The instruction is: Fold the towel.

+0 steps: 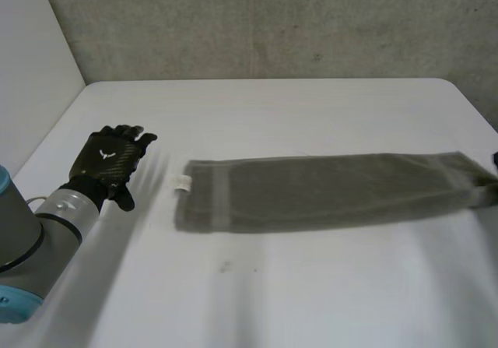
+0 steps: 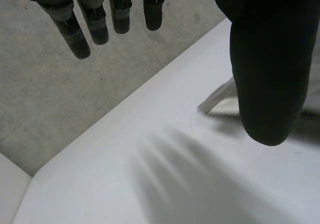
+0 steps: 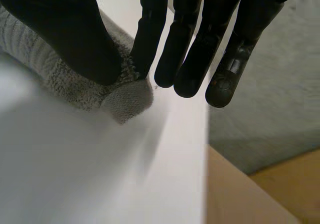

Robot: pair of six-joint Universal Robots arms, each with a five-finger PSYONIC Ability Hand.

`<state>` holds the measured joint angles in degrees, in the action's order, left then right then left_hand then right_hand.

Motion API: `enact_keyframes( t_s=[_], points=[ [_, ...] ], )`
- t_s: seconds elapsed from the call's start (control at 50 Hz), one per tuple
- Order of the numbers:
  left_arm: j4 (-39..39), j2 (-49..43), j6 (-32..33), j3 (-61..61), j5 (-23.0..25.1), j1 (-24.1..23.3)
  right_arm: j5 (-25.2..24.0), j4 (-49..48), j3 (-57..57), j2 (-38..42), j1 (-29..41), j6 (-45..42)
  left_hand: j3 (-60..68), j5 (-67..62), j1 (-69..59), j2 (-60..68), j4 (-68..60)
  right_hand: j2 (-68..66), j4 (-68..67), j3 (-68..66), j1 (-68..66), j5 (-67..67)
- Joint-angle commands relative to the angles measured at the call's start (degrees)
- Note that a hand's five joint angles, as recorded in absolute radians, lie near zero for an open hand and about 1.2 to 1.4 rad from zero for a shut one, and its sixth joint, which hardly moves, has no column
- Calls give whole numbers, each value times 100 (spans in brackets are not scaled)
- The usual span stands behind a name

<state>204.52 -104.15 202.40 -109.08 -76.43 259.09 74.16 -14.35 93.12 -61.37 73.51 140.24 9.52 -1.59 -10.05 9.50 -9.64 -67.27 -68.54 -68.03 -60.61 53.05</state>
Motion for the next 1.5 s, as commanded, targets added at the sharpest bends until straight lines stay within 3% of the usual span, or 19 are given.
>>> enact_keyframes(
  t_s=[0.02,0.16,0.3,0.34,0.46,0.56,0.6,0.62,0.64,0.66,0.68,0.84,1.02,1.14,1.2,1.24,1.38,1.46,1.5],
  points=[
    [0,35,1,-8,-3,10,20,301,-471,-165,41,-357,48,159,5,50,-36,-1273,-1146,-1197,-1939,1695],
    [-8,70,1,-8,-47,18,64,266,-1252,-657,1918,599,48,159,5,50,-36,-1273,-1146,-1197,-1939,1695],
    [-70,229,-87,-8,-65,36,20,-33,-1631,-182,3890,882,48,159,5,50,-36,-1273,-1146,-1197,-1939,1695],
    [-96,351,-314,9,-82,45,-15,-339,-1771,246,4914,856,48,159,5,50,-36,-1273,-1146,-1197,-1939,1695],
    [-105,475,-684,88,-205,36,63,-464,-2244,1511,5954,847,48,159,5,50,-36,-1273,-1146,-1197,-1939,1695],
    [-105,475,-702,106,-214,-78,64,-367,-2404,1988,6263,838,48,159,5,50,-36,-1273,-1146,-1197,-1939,1695],
    [-97,475,-702,115,-214,-122,64,-358,-2404,1989,6263,891,48,159,5,50,-36,-1273,-1146,-1197,-1939,1695],
    [-88,457,-711,158,-214,-175,107,-349,-2395,1936,6263,909,48,159,5,50,-36,869,996,945,203,-447],
    [-88,457,-711,159,-214,-175,107,-349,-2395,1936,6263,909,48,159,5,50,-36,890,1018,967,225,-469],
    [-88,405,-720,229,-214,-236,151,-340,-2378,1823,6255,996,48,159,5,50,-36,5470,5597,5547,4804,-5049],
    [-79,370,-720,325,-214,-341,256,-340,-2326,1613,6228,1136,48,159,5,50,-36,5727,5854,5803,5061,-5305],
    [-96,-148,-982,993,-275,-1158,959,-139,-1554,426,5483,1918,153,55,-99,155,-141,5727,5854,5803,5061,-5305],
    [-341,-1211,-1239,1714,-1276,-2046,873,380,-200,-164,4191,2227,339,-131,-285,341,-327,5727,5854,5803,5061,-5305],
    [-720,-1740,-1019,1864,-1533,-2144,837,319,338,-174,3776,2192,288,-81,-235,290,-276,5718,5846,5795,5053,-5297],
    [-800,-1916,-764,1820,-1541,-2161,670,222,549,-174,3583,2139,238,-30,-184,240,-226,4221,4348,4298,3556,-3800],
    [-791,-1960,-641,1767,-1541,-2249,486,-40,698,-174,3460,2122,238,-30,-184,240,-226,1693,1820,1769,1027,-1272],
    [-791,-1872,-632,1653,-1550,-2451,389,-314,734,-174,3451,2148,221,-14,-168,223,-209,-872,-745,-796,-1538,1294],
    [-791,-1766,-632,1583,-1559,-2531,380,-323,716,-174,3460,2218,204,3,-151,206,-192,-422,-294,-345,-1087,843],
    [-791,-1661,-632,1513,-1550,-2566,424,-261,707,-174,3494,2236,204,3,-151,206,-192,2188,2315,2265,1523,-1767]
  ],
)
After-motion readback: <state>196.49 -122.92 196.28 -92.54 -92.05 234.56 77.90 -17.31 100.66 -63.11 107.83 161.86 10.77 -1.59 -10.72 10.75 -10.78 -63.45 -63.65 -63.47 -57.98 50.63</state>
